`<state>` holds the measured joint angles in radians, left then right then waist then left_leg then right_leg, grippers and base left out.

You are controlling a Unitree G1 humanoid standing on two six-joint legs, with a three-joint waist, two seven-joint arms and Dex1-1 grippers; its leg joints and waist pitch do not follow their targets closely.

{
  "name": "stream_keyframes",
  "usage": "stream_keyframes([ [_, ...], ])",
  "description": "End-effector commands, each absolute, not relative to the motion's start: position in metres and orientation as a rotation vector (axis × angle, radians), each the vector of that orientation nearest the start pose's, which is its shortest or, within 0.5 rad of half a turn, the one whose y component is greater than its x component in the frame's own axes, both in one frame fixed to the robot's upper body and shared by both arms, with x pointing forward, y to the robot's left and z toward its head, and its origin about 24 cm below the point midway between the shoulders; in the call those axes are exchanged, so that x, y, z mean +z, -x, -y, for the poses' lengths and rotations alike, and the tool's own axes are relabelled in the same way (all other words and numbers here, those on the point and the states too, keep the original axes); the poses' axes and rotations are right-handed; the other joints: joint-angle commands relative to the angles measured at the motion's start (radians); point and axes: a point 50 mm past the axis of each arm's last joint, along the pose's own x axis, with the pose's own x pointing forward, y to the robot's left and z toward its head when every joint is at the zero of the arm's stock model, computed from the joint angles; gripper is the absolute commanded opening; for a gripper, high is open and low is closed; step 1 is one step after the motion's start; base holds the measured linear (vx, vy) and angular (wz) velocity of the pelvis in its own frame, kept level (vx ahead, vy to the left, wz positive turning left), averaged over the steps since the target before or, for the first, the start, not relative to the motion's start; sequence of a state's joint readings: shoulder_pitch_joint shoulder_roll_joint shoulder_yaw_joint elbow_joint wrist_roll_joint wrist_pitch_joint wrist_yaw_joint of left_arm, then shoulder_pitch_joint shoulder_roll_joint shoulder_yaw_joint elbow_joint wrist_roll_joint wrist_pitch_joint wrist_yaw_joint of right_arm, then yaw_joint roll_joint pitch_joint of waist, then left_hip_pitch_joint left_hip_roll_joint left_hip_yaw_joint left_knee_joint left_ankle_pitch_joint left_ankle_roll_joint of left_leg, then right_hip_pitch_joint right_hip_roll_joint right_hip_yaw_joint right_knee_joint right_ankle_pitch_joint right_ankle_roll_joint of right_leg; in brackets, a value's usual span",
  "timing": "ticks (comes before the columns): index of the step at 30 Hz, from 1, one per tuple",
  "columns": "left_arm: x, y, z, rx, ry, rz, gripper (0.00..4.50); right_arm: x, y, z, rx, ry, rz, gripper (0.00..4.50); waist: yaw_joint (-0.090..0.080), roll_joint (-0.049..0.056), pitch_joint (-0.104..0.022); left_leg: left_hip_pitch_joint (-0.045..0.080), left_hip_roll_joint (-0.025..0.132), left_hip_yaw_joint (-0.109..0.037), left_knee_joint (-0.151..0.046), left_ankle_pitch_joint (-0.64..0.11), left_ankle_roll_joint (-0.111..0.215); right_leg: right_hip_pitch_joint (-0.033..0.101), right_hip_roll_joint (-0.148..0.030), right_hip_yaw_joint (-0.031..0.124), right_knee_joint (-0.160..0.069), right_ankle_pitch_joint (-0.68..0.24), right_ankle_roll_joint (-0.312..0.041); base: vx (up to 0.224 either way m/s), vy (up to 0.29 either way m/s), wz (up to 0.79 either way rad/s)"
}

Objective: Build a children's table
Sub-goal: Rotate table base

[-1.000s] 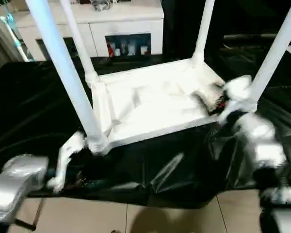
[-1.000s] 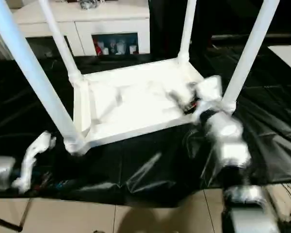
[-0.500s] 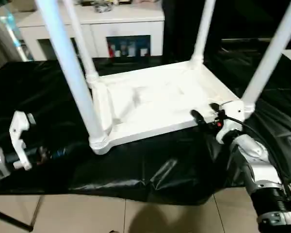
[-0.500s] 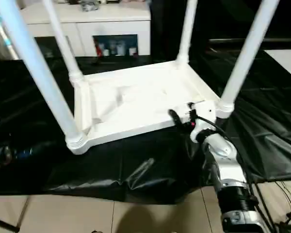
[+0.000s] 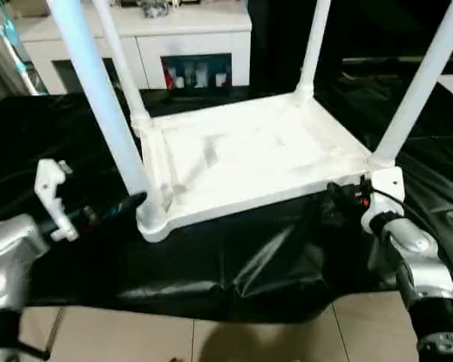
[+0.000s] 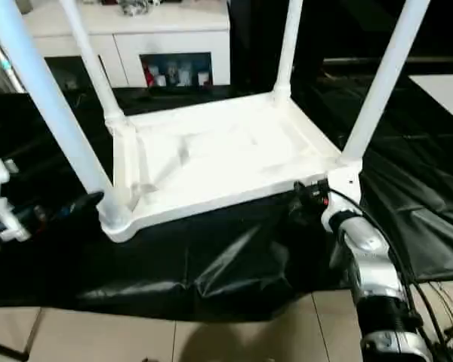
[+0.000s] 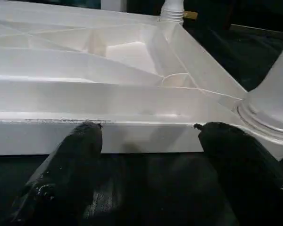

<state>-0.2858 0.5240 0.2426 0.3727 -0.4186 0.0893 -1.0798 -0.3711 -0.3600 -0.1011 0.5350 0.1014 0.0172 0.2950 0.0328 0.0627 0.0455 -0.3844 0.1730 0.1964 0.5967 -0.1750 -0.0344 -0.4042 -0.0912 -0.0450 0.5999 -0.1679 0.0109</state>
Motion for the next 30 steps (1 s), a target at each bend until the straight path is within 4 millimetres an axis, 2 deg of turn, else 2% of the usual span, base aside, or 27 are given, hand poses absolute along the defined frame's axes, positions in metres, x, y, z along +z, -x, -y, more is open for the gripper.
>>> stream_keyframes([
  [1, 0.091, -0.285, -0.262, -0.784, 0.023, -0.023, 4.43, 0.042, -0.319, 0.236, 0.141, 0.192, -0.201, 3.74, 0.003, -0.011, -0.062, 0.021, 0.042, -0.020, -0.078, -0.319, 0.012, 0.031, -0.043, 0.031, -0.075, -0.321, -0.202, 0.000, 0.000, 0.00],
  [3, 0.091, -0.287, -0.258, -0.800, 0.071, -0.014, 4.43, 0.039, -0.321, 0.237, 0.135, 0.202, -0.220, 3.74, 0.003, -0.011, -0.062, 0.020, 0.040, -0.018, -0.076, -0.301, 0.017, 0.033, -0.043, 0.029, -0.072, -0.307, -0.220, 0.000, 0.000, 0.00],
  [4, 0.095, -0.290, -0.247, -0.847, 0.098, 0.004, 4.43, 0.036, -0.323, 0.238, 0.115, 0.216, -0.256, 3.74, 0.005, -0.011, -0.062, 0.023, 0.041, -0.016, -0.074, -0.300, 0.019, 0.030, -0.043, 0.030, -0.073, -0.306, -0.226, 0.000, 0.000, 0.00],
  [8, 0.101, -0.295, -0.226, -0.936, 0.140, 0.021, 4.43, 0.033, -0.327, 0.243, 0.060, 0.236, -0.303, 3.74, 0.009, -0.011, -0.061, 0.022, 0.043, -0.016, -0.074, -0.290, 0.015, 0.033, -0.042, 0.028, -0.071, -0.299, -0.237, 0.000, 0.000, 0.00],
  [11, 0.109, -0.292, -0.208, -1.052, 0.191, 0.030, 4.43, 0.034, -0.331, 0.245, 0.034, 0.246, -0.313, 3.74, 0.010, -0.011, -0.062, 0.022, 0.043, -0.015, -0.073, -0.276, 0.016, 0.035, -0.042, 0.028, -0.068, -0.286, -0.238, 0.000, 0.000, 0.00],
  [12, 0.111, -0.290, -0.203, -1.097, 0.204, 0.022, 4.43, 0.035, -0.332, 0.245, 0.036, 0.246, -0.312, 3.74, 0.012, -0.006, -0.063, 0.021, 0.044, -0.014, -0.071, -0.267, 0.017, 0.036, -0.042, 0.028, -0.065, -0.273, -0.243, 0.000, 0.000, 0.00],
  [15, 0.115, -0.281, -0.188, -1.228, 0.246, -0.007, 4.43, 0.036, -0.337, 0.240, 0.057, 0.250, -0.307, 3.74, 0.013, -0.005, -0.064, 0.021, 0.044, -0.013, -0.070, -0.255, 0.021, 0.038, -0.040, 0.027, -0.062, -0.246, -0.250, 0.000, 0.000, 0.00],
  [17, 0.116, -0.272, -0.172, -1.336, 0.249, -0.046, 4.43, 0.037, -0.343, 0.231, 0.091, 0.266, -0.304, 3.74, 0.011, -0.007, -0.063, 0.018, 0.043, -0.013, -0.070, -0.258, 0.022, 0.039, -0.039, 0.025, -0.061, -0.243, -0.259, 0.000, 0.000, 0.00],
  [22, 0.116, -0.269, -0.159, -1.385, 0.234, -0.055, 4.43, 0.040, -0.350, 0.215, 0.143, 0.268, -0.288, 3.74, -0.001, -0.009, -0.058, 0.018, 0.041, -0.014, -0.071, -0.298, 0.011, 0.039, -0.040, 0.026, -0.070, -0.325, -0.233, 0.000, 0.000, 0.00],
  [26, 0.120, -0.268, -0.145, -1.435, 0.227, -0.057, 4.43, 0.044, -0.358, 0.189, 0.230, 0.258, -0.256, 3.74, -0.007, -0.009, -0.057, 0.020, 0.041, -0.016, -0.073, -0.318, 0.001, 0.036, -0.038, 0.026, -0.073, -0.354, -0.223, 0.000, 0.000, 0.00],
  [27, 0.120, -0.268, -0.145, -1.435, 0.227, -0.057, 4.43, 0.044, -0.358, 0.189, 0.230, 0.258, -0.256, 3.74, -0.010, -0.009, -0.058, 0.022, 0.042, -0.017, -0.074, -0.326, -0.002, 0.035, -0.038, 0.026, -0.072, -0.354, -0.222, 0.000, 0.000, 0.00],
  [28, 0.122, -0.268, -0.138, -1.460, 0.229, -0.053, 4.43, 0.045, -0.360, 0.171, 0.291, 0.256, -0.241, 3.74, -0.013, -0.009, -0.058, 0.021, 0.042, -0.017, -0.074, -0.330, -0.003, 0.034, -0.038, 0.026, -0.072, -0.350, -0.225, 0.000, 0.000, 0.00],
  [30, 0.123, -0.267, -0.132, -1.478, 0.222, -0.045, 4.43, 0.046, -0.361, 0.157, 0.344, 0.254, -0.228, 3.74, -0.022, -0.010, -0.058, 0.017, 0.041, -0.018, -0.075, -0.334, -0.002, 0.037, -0.038, 0.025, -0.071, -0.344, -0.229, 0.000, 0.000, 0.00],
])
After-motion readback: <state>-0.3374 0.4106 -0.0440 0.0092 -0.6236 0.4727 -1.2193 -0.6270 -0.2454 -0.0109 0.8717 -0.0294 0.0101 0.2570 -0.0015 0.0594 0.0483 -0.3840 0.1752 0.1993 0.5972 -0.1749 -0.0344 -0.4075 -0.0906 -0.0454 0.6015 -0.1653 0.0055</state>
